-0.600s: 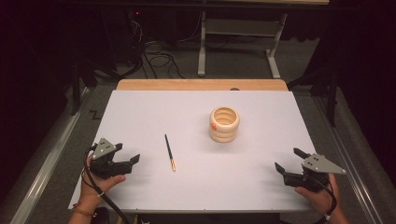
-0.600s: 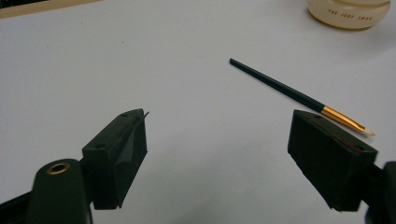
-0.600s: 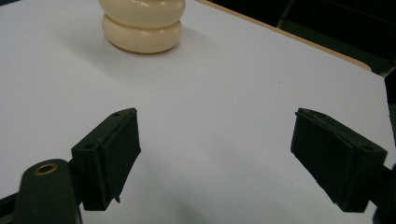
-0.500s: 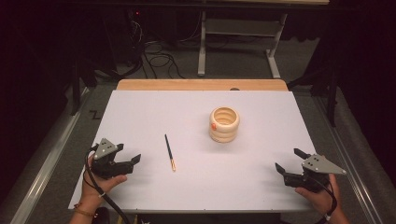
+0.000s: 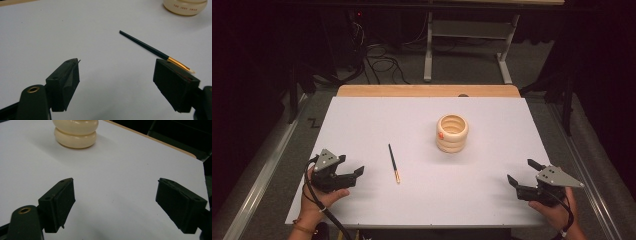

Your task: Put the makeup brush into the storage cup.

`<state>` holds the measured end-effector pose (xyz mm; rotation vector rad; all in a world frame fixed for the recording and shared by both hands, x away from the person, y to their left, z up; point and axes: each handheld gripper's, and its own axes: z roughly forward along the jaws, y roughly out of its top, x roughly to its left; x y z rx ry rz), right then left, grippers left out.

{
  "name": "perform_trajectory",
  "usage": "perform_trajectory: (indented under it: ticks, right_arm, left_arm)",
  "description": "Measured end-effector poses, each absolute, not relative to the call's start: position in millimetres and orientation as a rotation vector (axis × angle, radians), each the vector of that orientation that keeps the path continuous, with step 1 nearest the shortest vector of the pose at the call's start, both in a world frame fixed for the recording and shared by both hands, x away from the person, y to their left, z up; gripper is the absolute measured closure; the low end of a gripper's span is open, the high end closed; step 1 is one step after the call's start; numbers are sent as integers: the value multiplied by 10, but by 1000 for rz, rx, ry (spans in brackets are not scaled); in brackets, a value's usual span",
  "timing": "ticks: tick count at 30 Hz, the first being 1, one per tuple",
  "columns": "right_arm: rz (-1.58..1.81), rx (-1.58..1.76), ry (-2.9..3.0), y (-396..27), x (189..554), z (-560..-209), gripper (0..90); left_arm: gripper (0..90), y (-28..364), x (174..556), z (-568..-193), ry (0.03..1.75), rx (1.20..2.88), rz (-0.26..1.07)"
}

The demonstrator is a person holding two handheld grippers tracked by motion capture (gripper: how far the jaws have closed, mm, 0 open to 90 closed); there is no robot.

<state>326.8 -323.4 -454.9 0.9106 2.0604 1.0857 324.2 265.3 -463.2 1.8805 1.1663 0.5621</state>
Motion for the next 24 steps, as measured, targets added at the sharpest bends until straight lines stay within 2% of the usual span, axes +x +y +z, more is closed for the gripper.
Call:
perform_trajectory:
  ticks: [11,18,24]
  right_arm:
    - [1091,911,2065,-3224,3272,-4554,164]
    - [1094,912,2063,-3232,3281,-4556,164]
    - [1094,915,2062,-3217,3276,-4554,164]
  left_arm:
    - [237,2561,3304,-4588,1218,1908,517]
    - [218,2466,3309,-4493,1144,1939,544]
    - [212,2370,3360,-4491,1124,1979,509]
